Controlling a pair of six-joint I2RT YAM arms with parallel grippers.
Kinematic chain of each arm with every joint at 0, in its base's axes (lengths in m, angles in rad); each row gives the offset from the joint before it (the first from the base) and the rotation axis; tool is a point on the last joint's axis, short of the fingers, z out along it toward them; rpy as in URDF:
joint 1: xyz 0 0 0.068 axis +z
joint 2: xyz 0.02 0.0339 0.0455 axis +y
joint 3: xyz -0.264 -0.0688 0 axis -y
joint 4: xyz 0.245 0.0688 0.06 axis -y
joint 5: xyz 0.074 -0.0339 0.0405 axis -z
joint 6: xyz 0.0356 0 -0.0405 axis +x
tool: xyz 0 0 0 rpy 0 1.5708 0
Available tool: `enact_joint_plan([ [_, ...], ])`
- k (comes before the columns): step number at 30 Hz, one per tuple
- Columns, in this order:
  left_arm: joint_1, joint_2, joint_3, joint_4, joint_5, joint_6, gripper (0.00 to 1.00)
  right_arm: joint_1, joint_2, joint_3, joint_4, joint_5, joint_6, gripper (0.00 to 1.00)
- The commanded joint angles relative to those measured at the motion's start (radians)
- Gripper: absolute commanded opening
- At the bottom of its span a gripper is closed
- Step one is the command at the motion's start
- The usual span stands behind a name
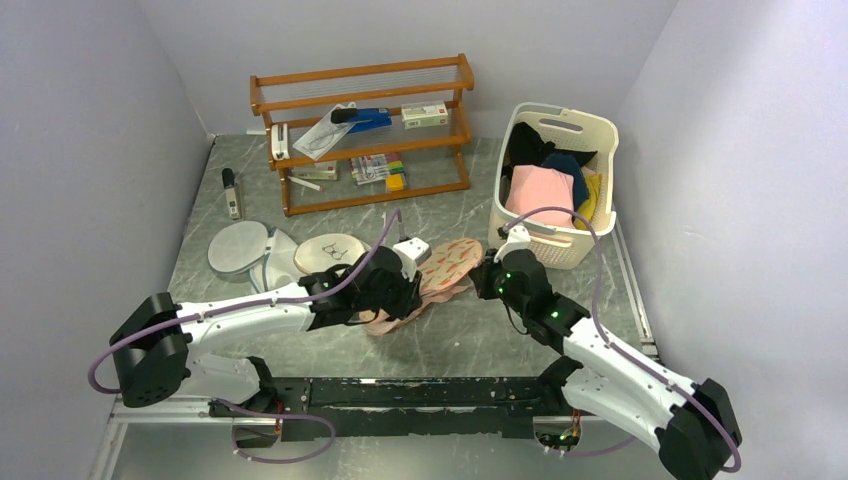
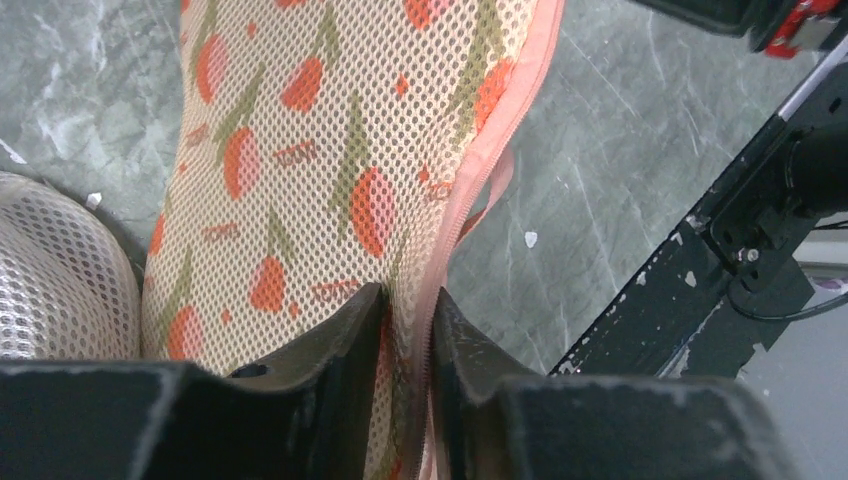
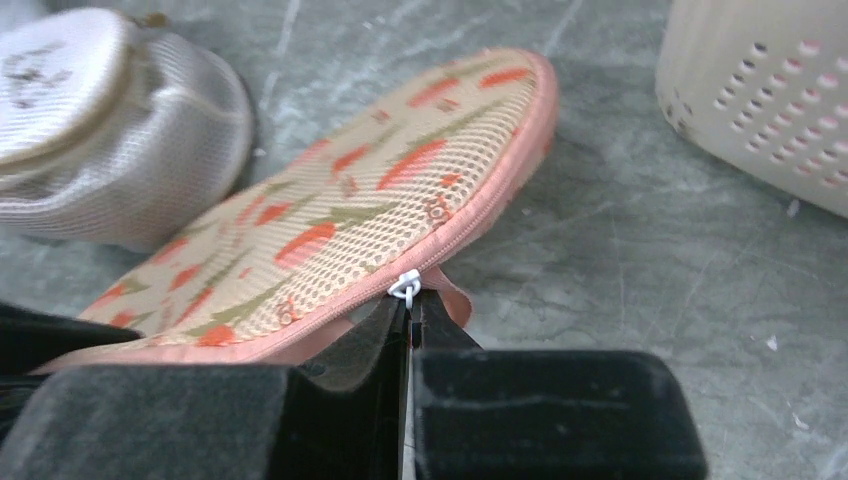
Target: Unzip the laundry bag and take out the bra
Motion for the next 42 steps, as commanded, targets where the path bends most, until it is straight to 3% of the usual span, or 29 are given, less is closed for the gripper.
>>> enact_joint_plan([
  [1, 0.003, 0.011, 0.035, 0.000, 0.077, 0.032, 0.40, -0.010, -0.093, -0.025, 0.076, -0.056, -0.051, 0.00],
  [8, 0.002, 0.066, 0.148, 0.027, 0.184, 0.087, 0.73, -0.010, -0.141, -0.055, 0.104, -0.112, -0.070, 0.00],
  [13, 0.002, 0.130, 0.239, 0.025, 0.141, 0.085, 0.79, -0.010, -0.134, -0.051, 0.116, -0.158, -0.088, 0.00],
  [25, 0.003, 0.313, 0.398, -0.008, 0.040, 0.095, 0.64, -0.010, -0.142, -0.058, 0.134, -0.207, -0.091, 0.00],
  [30, 0.002, 0.336, 0.407, -0.015, 0.024, 0.098, 0.46, -0.010, -0.151, -0.054, 0.114, -0.188, -0.097, 0.00],
  [33, 0.003, 0.327, 0.391, -0.011, 0.019, 0.097, 0.28, -0.010, -0.142, -0.039, 0.083, -0.143, -0.094, 0.00],
  [38, 0.003, 0.302, 0.355, -0.018, 0.018, 0.087, 0.07, -0.010, -0.119, -0.028, 0.067, -0.085, -0.111, 0.00],
  [42, 0.003, 0.268, 0.318, -0.030, 0.011, 0.077, 0.07, -0.011, -0.101, -0.025, 0.036, 0.030, -0.109, 0.00],
])
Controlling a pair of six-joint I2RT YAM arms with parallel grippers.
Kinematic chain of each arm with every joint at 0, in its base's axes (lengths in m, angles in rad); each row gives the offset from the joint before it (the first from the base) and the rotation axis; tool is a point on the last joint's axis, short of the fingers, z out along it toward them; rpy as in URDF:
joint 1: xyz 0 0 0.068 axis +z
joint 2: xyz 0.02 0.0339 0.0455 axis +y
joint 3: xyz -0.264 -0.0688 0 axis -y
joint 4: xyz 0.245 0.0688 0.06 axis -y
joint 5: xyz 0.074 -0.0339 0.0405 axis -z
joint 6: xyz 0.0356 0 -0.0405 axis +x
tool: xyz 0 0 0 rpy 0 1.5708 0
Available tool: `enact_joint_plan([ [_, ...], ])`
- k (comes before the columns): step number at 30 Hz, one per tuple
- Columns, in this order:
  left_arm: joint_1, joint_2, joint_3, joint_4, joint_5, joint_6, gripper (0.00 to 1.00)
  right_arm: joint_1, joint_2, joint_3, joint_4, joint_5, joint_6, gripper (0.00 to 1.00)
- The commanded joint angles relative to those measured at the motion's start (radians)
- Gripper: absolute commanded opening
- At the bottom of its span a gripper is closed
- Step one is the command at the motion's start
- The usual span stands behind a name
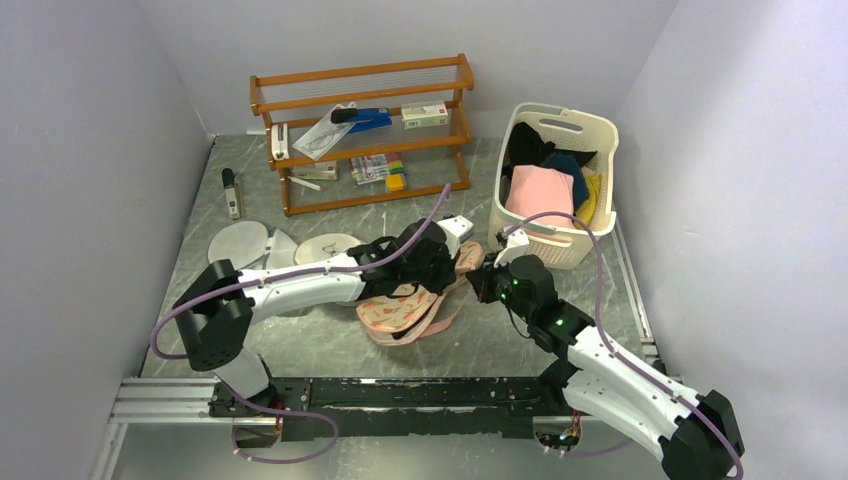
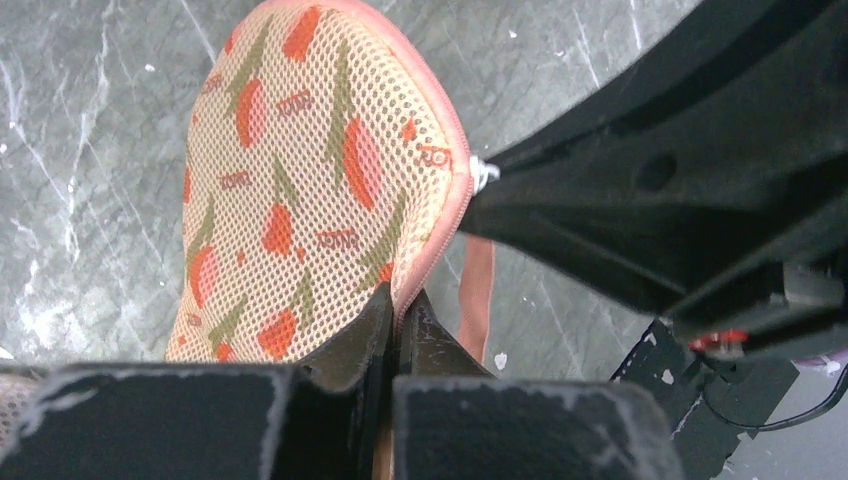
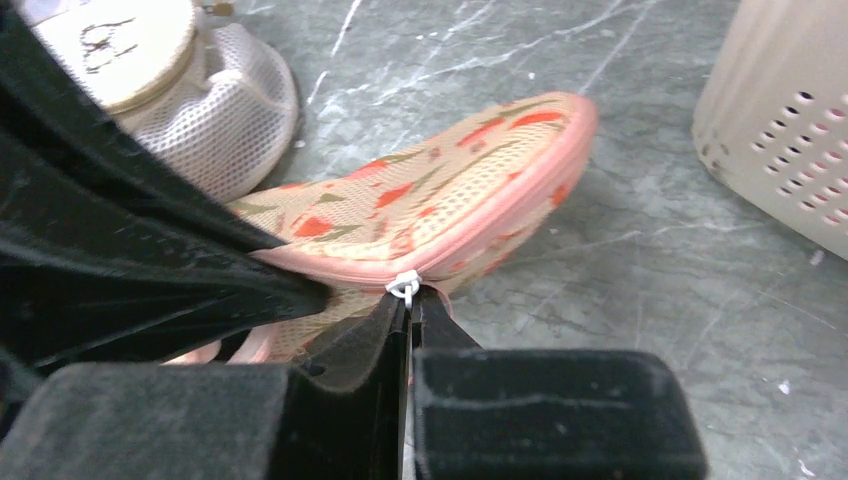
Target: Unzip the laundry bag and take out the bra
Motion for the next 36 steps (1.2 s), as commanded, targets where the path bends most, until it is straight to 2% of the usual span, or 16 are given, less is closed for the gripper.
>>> enact_joint_plan([
  [1, 0.003, -0.072, -0.048, -0.017, -0.039, -0.009, 0.07, -0.007, 0.012, 0.029, -0.040, 0.174, -0.003, 0.00],
  [5, 0.003, -0.103, -0.078, -0.028, -0.043, -0.011, 0.07, -0.026, 0.022, 0.033, -0.071, 0.227, 0.039, 0.00],
  [11, 0.003, -0.115, -0.098, -0.033, 0.008, -0.004, 0.08, -0.031, -0.019, 0.003, -0.027, 0.138, 0.037, 0.00],
  [17, 0.003, -0.141, -0.105, -0.003, 0.066, -0.012, 0.38, -0.031, -0.102, -0.048, 0.031, -0.025, 0.020, 0.00],
  [22, 0.002, -0.131, -0.046, -0.023, 0.082, -0.007, 0.70, -0.031, -0.094, -0.046, 0.040, -0.071, 0.027, 0.00],
  [25, 0.002, -0.113, -0.033, 0.004, 0.082, -0.015, 0.78, -0.030, -0.076, -0.028, 0.031, -0.091, 0.013, 0.00],
  [28, 0.003, -0.083, -0.015, 0.009, 0.063, -0.022, 0.78, -0.031, -0.072, -0.015, 0.024, -0.108, 0.002, 0.00],
  [36, 0.003, -0.002, 0.071, -0.014, 0.050, -0.015, 0.69, -0.031, -0.072, -0.025, 0.049, -0.128, 0.013, 0.00],
])
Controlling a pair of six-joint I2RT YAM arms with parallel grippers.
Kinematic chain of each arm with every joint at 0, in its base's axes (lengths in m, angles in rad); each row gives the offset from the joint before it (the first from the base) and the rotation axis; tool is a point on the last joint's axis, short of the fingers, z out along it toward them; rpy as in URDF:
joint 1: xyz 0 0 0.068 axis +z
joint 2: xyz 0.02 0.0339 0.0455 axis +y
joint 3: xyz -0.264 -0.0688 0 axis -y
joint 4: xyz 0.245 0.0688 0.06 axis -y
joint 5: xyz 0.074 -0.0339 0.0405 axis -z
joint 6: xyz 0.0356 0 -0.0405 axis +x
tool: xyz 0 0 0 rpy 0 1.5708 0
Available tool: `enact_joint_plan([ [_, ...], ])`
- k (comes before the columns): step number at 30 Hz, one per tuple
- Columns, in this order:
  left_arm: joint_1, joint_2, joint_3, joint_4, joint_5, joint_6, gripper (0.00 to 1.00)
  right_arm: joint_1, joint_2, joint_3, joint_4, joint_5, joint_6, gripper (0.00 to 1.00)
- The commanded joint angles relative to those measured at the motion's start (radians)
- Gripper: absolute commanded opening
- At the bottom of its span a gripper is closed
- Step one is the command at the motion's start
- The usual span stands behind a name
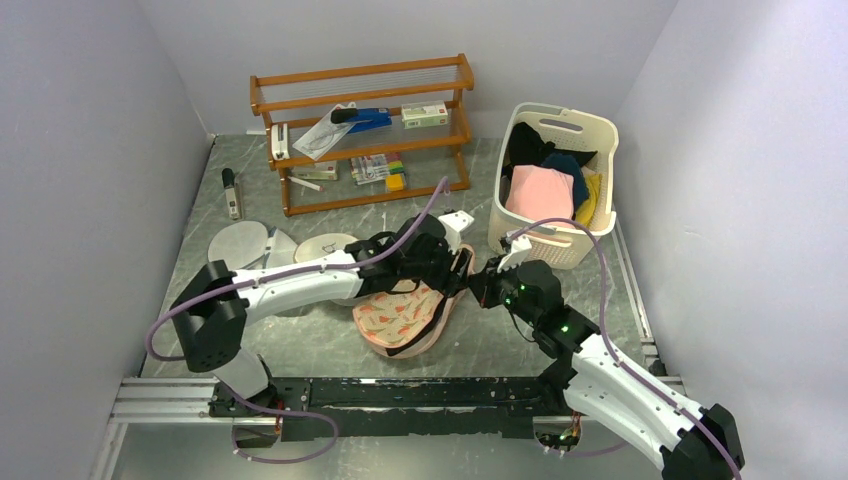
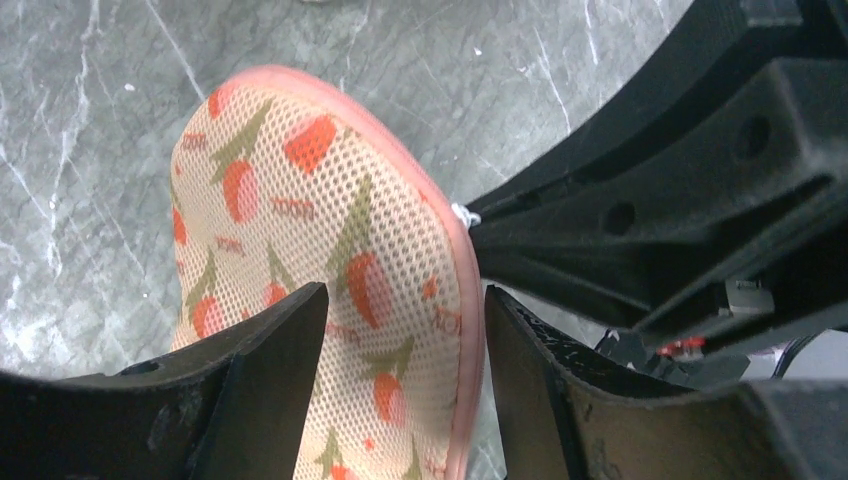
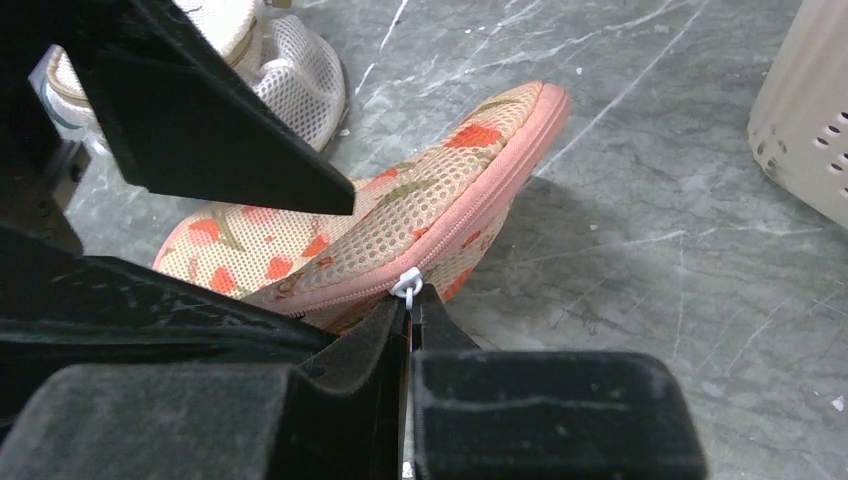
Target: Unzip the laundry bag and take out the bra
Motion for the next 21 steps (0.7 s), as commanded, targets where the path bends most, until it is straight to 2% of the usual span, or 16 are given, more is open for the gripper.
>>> enact_joint_plan([
  [1, 0.003, 0.037, 0.068, 0.001, -0.001, 0.005, 0.69, -0.007, -0.008, 0.014, 0.045, -0.039, -0.001, 0.00],
  [5, 0.003, 0.055, 0.082, -0.005, -0.010, 0.012, 0.60, -0.006, -0.016, 0.011, 0.045, -0.033, -0.001, 0.00],
  [8, 0.002, 0.063, 0.088, -0.010, -0.020, 0.020, 0.49, -0.006, -0.012, 0.020, 0.030, -0.012, 0.001, 0.00],
  [12, 0.003, 0.070, 0.103, -0.024, -0.032, 0.030, 0.25, -0.007, 0.003, 0.036, 0.001, 0.040, 0.010, 0.00],
  [16, 0.002, 0.060, 0.096, -0.030, -0.031, 0.033, 0.09, -0.007, 0.019, 0.032, -0.002, 0.078, 0.018, 0.00],
  [21, 0.003, 0.022, 0.050, -0.029, -0.041, 0.038, 0.07, -0.006, 0.046, 0.029, -0.019, 0.188, 0.085, 0.00],
])
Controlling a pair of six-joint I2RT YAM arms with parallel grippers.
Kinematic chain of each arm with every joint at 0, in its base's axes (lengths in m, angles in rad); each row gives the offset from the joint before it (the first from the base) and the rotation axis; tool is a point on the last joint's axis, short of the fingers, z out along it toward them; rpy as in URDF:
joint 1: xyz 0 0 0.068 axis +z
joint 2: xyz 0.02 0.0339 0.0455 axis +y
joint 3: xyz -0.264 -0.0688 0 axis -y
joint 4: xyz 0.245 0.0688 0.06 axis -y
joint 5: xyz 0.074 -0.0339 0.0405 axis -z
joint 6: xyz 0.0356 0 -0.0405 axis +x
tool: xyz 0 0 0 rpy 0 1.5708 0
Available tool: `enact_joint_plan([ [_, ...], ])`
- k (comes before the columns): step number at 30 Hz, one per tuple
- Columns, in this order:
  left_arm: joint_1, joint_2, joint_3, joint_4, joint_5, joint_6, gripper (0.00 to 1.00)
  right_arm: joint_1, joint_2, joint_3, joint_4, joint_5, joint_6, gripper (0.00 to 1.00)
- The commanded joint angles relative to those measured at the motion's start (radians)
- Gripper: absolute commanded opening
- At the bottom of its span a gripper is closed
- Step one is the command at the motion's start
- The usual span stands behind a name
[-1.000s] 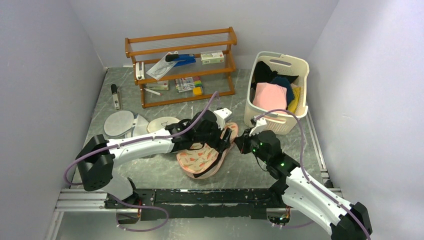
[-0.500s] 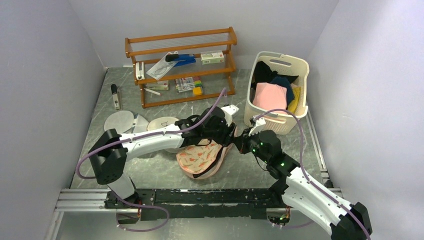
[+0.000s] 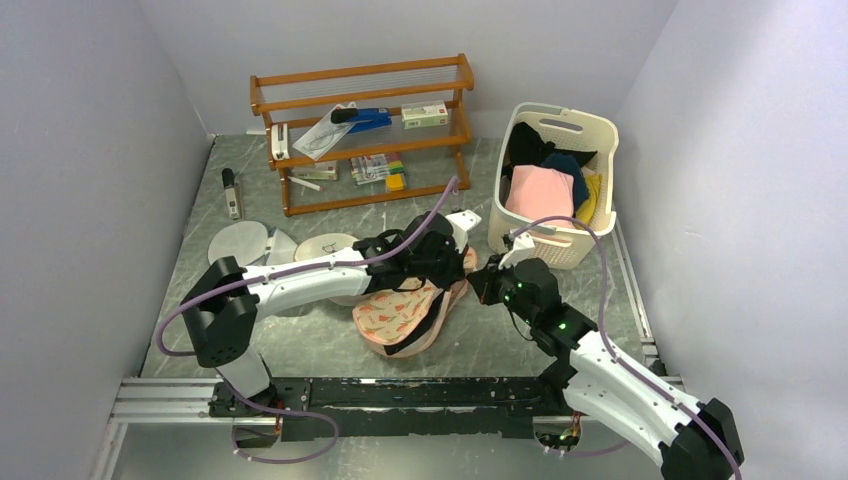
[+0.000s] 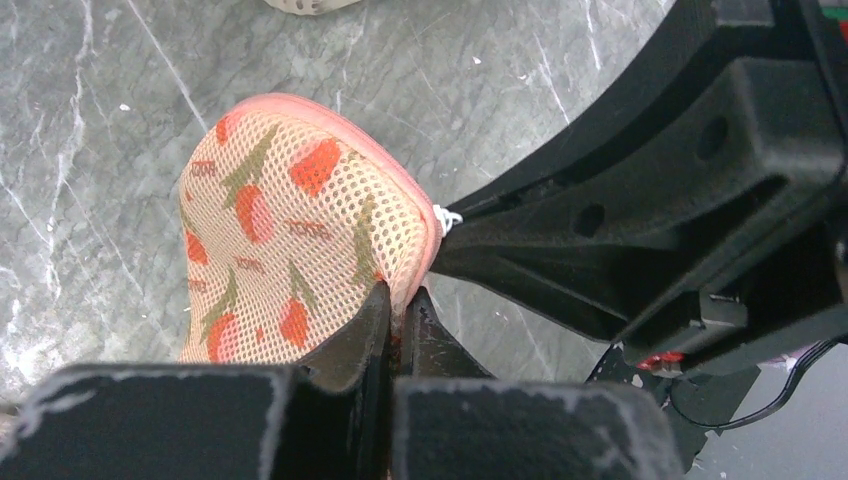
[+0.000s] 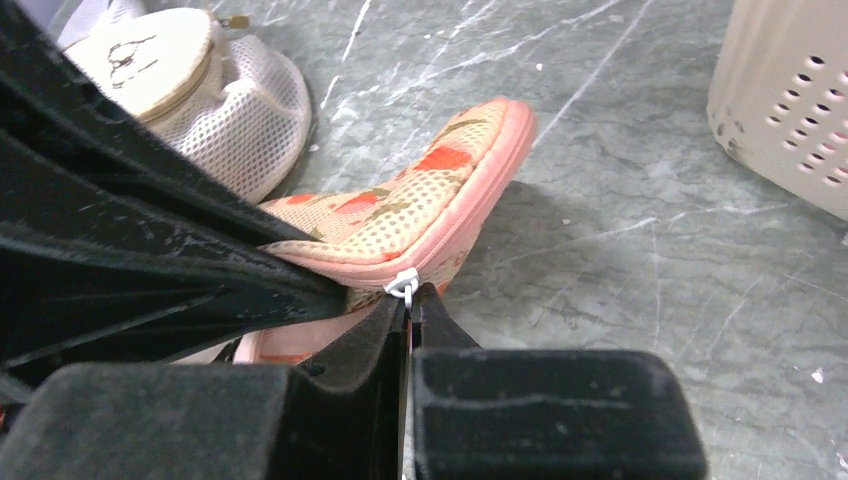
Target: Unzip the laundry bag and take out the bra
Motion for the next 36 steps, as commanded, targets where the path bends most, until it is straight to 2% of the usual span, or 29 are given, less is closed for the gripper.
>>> enact_joint_plan([
  [1, 0.003, -0.051, -0.025, -0.013, -0.029, 0.020, 0.07, -0.007, 0.028, 0.024, -0.027, 0.141, 0.062, 0.00],
  [6, 0.002, -0.047, -0.045, -0.033, 0.019, 0.031, 0.07, -0.028, 0.107, 0.047, -0.031, 0.206, 0.099, 0.00],
  [10, 0.003, -0.025, -0.058, -0.013, 0.065, 0.019, 0.07, -0.076, 0.127, 0.040, -0.021, 0.188, 0.132, 0.00],
  [14, 0.002, 0.008, -0.053, 0.002, 0.091, 0.016, 0.07, -0.086, 0.073, 0.012, -0.017, 0.193, 0.130, 0.00],
  [21, 0.003, 0.049, -0.040, 0.000, 0.040, 0.065, 0.07, -0.087, -0.009, -0.023, -0.035, 0.183, 0.123, 0.00],
  [30, 0.005, 0.227, 0.209, -0.081, 0.001, 0.173, 0.07, -0.089, -0.097, -0.073, -0.024, 0.256, 0.181, 0.00],
  [33, 0.006, 0.225, 0.217, -0.076, -0.017, 0.190, 0.07, -0.090, -0.129, -0.074, -0.034, 0.273, 0.167, 0.00],
  [36, 0.013, 0.197, 0.176, -0.073, -0.031, 0.206, 0.07, -0.089, -0.130, -0.081, -0.004, 0.223, 0.125, 0.00],
])
